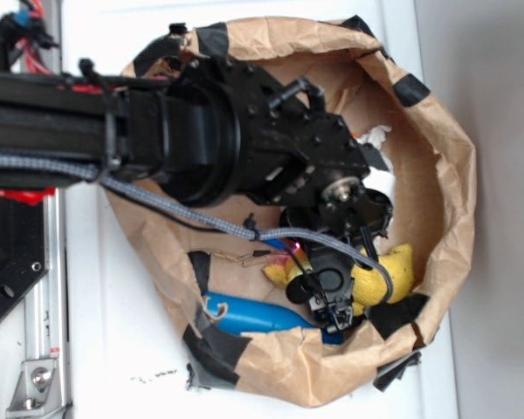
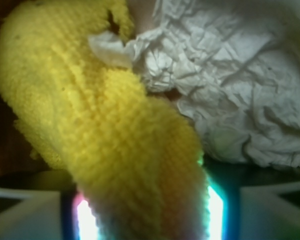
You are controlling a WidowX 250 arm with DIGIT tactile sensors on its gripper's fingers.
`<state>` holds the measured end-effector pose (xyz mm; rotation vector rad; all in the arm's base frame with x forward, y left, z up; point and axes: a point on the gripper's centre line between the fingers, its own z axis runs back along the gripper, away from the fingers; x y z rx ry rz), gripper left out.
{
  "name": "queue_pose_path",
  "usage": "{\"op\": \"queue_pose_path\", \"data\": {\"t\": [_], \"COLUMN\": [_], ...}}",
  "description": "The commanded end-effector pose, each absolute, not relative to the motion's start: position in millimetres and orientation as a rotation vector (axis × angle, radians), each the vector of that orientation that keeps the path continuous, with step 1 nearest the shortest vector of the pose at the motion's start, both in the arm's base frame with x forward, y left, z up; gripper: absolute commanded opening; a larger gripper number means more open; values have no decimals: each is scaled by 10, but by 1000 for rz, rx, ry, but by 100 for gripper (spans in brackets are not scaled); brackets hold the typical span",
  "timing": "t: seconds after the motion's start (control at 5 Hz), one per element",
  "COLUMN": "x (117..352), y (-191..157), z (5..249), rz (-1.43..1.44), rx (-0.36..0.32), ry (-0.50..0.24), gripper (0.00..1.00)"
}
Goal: Grab the yellow cloth.
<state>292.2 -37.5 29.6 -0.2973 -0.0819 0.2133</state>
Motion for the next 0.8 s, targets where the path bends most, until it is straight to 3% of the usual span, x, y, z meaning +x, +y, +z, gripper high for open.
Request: {"op": "queue_pose_path", "data": {"t": [0.0, 0.2, 0.4, 0.6], "x": [2600, 2419, 2295, 2270], "y": [101, 334, 491, 461], "z": [1172, 1605, 1684, 1574], "rz": [133, 80, -4, 57], "rx": [-258, -136, 74, 141], "ry": [-414, -426, -272, -222], "gripper": [0, 0, 0, 0]}}
